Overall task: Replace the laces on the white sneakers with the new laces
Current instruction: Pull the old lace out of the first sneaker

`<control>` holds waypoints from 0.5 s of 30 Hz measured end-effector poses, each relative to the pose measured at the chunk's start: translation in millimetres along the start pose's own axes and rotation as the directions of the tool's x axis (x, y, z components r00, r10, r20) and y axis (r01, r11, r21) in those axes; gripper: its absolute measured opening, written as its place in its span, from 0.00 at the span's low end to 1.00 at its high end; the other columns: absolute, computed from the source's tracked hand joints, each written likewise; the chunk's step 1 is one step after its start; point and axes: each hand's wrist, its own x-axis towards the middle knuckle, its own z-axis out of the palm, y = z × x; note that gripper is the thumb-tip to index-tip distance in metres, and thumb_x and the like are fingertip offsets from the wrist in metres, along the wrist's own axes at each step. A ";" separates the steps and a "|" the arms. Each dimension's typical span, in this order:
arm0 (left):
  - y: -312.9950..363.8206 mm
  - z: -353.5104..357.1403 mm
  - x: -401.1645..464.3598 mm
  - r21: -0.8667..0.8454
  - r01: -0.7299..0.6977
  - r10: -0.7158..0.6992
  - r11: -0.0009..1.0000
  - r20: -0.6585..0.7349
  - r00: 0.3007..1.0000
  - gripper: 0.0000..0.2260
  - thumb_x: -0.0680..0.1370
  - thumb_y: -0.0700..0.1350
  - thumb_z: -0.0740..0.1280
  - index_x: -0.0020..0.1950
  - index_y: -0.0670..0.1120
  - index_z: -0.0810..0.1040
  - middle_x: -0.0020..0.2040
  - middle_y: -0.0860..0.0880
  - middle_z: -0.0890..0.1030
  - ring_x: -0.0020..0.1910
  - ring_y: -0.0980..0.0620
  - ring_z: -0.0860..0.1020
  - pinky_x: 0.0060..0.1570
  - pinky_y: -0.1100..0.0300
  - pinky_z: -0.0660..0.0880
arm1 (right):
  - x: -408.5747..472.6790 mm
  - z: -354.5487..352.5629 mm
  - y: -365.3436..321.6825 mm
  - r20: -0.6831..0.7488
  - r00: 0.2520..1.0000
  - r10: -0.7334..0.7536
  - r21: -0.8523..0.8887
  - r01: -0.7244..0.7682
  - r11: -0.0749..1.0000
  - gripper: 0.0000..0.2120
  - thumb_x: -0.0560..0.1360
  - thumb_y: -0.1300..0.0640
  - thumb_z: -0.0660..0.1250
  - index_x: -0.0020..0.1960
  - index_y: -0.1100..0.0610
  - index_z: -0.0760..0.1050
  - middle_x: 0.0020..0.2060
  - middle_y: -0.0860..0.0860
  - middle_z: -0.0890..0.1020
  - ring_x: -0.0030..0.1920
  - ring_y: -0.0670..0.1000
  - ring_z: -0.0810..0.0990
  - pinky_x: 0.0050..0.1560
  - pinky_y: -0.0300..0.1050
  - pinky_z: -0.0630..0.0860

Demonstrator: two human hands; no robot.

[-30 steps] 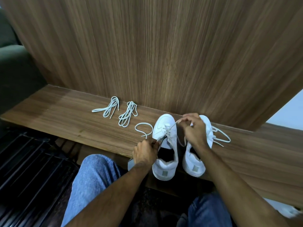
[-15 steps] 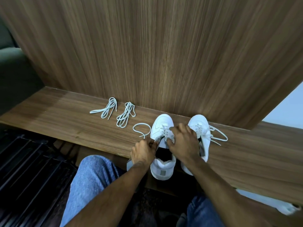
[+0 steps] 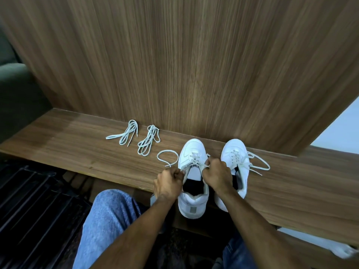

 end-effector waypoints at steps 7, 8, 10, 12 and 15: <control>5.3 -0.8 1.1 -0.023 -0.182 0.182 0.983 -0.011 0.983 0.11 0.76 0.47 0.64 0.58 0.58 0.75 0.54 0.50 0.80 0.51 0.40 0.79 0.44 0.53 0.73 | 0.4 1.9 1.8 -0.003 1.000 0.027 0.026 -0.027 0.999 0.15 0.73 0.60 0.60 0.59 0.57 0.72 0.55 0.56 0.79 0.57 0.61 0.76 0.48 0.46 0.70; 9.7 0.3 1.1 0.029 -0.255 0.256 0.966 0.000 0.967 0.14 0.77 0.44 0.62 0.61 0.58 0.73 0.57 0.52 0.77 0.52 0.42 0.78 0.45 0.51 0.73 | -0.6 2.5 1.1 -0.010 1.000 0.015 0.017 -0.015 1.000 0.13 0.74 0.59 0.61 0.58 0.57 0.72 0.54 0.56 0.79 0.56 0.61 0.77 0.46 0.45 0.68; 20.3 5.6 4.3 0.170 -0.399 0.403 0.901 0.013 0.915 0.15 0.78 0.43 0.61 0.62 0.58 0.72 0.60 0.54 0.73 0.55 0.46 0.76 0.46 0.50 0.73 | -1.1 3.3 0.2 -0.017 1.000 0.006 -0.001 -0.006 1.000 0.12 0.75 0.55 0.63 0.57 0.57 0.72 0.54 0.56 0.79 0.56 0.61 0.77 0.45 0.46 0.69; 30.4 12.7 10.0 0.310 -0.497 0.502 0.810 0.071 0.862 0.13 0.79 0.45 0.60 0.62 0.57 0.72 0.61 0.53 0.72 0.59 0.47 0.73 0.53 0.50 0.71 | -0.2 4.7 -0.2 -0.012 1.000 -0.004 -0.013 0.004 1.000 0.13 0.76 0.51 0.63 0.57 0.57 0.71 0.55 0.56 0.79 0.56 0.61 0.78 0.46 0.47 0.71; 43.5 15.4 17.2 0.427 -0.547 0.540 0.720 0.151 0.828 0.11 0.79 0.46 0.59 0.61 0.52 0.72 0.59 0.49 0.73 0.60 0.46 0.73 0.57 0.51 0.68 | -0.7 4.9 -1.8 -0.011 1.000 -0.016 -0.027 0.016 1.000 0.18 0.76 0.50 0.62 0.62 0.58 0.70 0.58 0.56 0.78 0.58 0.61 0.77 0.50 0.50 0.73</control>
